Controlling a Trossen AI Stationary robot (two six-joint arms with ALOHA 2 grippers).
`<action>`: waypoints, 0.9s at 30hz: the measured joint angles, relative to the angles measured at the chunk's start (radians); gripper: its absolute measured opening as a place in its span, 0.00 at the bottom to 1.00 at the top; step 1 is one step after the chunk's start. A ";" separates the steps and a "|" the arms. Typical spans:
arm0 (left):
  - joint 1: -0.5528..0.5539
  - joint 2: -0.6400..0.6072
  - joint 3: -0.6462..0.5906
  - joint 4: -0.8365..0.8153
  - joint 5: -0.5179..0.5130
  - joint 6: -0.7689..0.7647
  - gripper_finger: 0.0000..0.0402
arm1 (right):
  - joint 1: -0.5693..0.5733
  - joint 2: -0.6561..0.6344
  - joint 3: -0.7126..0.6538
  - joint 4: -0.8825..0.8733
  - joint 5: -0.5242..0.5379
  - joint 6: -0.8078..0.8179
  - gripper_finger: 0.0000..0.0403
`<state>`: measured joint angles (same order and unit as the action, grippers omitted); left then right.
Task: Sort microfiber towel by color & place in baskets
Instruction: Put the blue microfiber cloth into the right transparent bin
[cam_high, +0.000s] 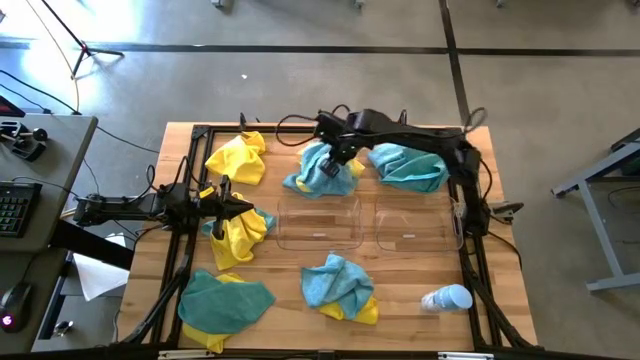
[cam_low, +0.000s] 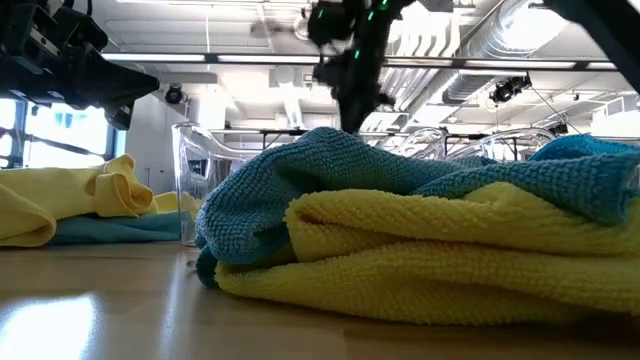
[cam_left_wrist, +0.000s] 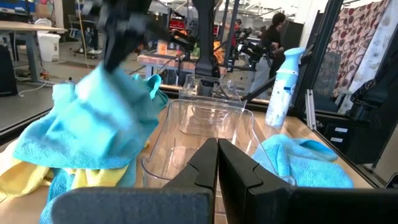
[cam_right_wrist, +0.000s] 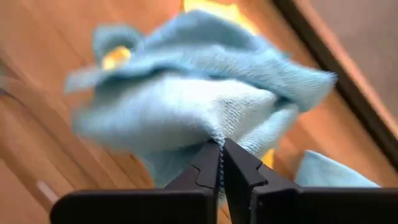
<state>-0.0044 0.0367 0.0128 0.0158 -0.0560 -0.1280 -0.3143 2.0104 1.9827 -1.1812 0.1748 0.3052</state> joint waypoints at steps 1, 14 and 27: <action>0.000 0.000 0.000 0.000 0.000 0.000 0.00 | 0.003 -0.028 0.000 -0.003 0.013 0.011 0.01; 0.000 0.000 0.000 0.000 0.000 0.000 0.00 | 0.074 -0.403 0.000 -0.030 0.186 0.146 0.00; 0.000 0.000 0.000 0.000 0.000 0.000 0.00 | 0.384 -0.644 -0.004 -0.395 0.338 0.546 0.00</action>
<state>-0.0044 0.0365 0.0127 0.0158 -0.0563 -0.1280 0.0698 1.3664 1.9792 -1.5758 0.5126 0.8510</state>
